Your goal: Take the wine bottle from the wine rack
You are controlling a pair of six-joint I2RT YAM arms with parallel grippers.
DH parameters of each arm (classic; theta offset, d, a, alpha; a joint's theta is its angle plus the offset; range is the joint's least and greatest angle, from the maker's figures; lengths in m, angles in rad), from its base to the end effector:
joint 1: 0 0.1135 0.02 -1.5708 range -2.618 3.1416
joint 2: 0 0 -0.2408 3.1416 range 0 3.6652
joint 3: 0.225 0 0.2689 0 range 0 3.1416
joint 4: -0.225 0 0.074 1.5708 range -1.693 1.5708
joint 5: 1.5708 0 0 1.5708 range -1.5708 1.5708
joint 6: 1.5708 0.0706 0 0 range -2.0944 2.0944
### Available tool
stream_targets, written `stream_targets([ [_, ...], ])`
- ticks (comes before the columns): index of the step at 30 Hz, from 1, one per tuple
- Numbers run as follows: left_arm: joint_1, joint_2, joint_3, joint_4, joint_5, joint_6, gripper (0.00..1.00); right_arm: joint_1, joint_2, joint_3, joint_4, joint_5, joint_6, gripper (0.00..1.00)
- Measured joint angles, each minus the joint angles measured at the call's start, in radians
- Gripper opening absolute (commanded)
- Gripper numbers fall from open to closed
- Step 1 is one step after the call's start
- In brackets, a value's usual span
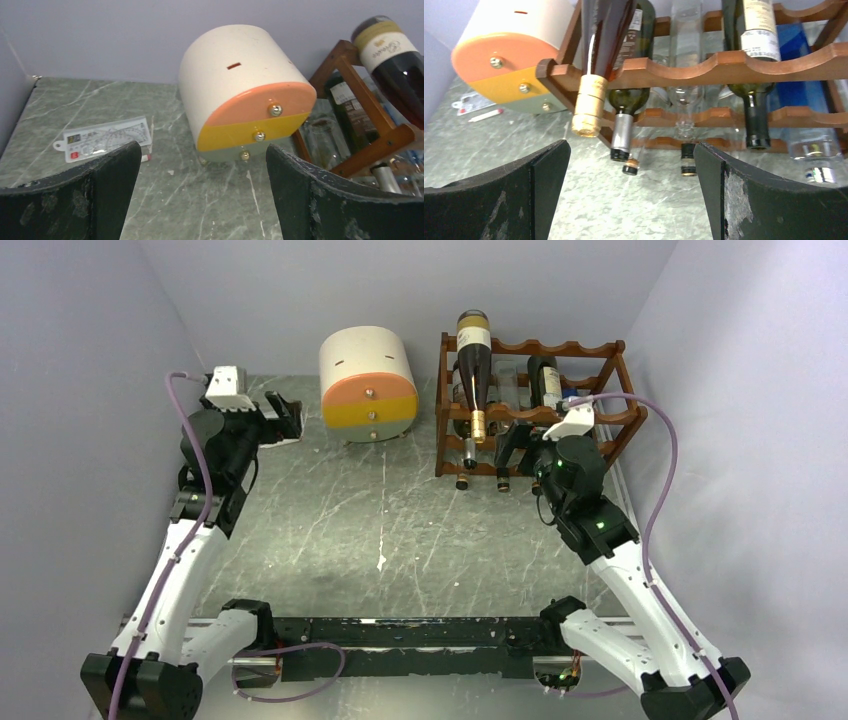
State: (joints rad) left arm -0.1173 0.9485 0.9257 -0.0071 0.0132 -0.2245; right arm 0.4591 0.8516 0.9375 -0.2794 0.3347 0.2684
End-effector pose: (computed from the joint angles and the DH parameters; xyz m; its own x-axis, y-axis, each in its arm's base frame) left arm 0.2855 -0.0346 0.3588 -0.0579 -0.2173 -0.9744 0.1203 0.9674 -0.2229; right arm 0.2393 0.0924 0.3499 -0.2006 0.1803 -0.9630 -0.0792 0.9767 0.1993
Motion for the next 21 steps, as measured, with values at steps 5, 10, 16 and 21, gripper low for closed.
stream_targets([
  [5,-0.043,-0.001,-0.016,0.047,0.038,0.001,0.99,-0.011,0.004,0.008,-0.005,-0.071,0.074,1.0],
  [10,-0.088,-0.004,-0.026,0.078,0.051,0.008,0.99,-0.016,0.08,0.09,-0.019,-0.087,0.169,1.0],
  [16,-0.139,-0.004,-0.039,0.105,0.051,0.029,0.99,-0.023,0.231,0.254,-0.073,-0.121,0.245,1.0],
  [21,-0.184,-0.004,-0.045,0.116,0.043,0.049,0.99,-0.051,0.306,0.338,-0.097,-0.188,0.237,1.0],
])
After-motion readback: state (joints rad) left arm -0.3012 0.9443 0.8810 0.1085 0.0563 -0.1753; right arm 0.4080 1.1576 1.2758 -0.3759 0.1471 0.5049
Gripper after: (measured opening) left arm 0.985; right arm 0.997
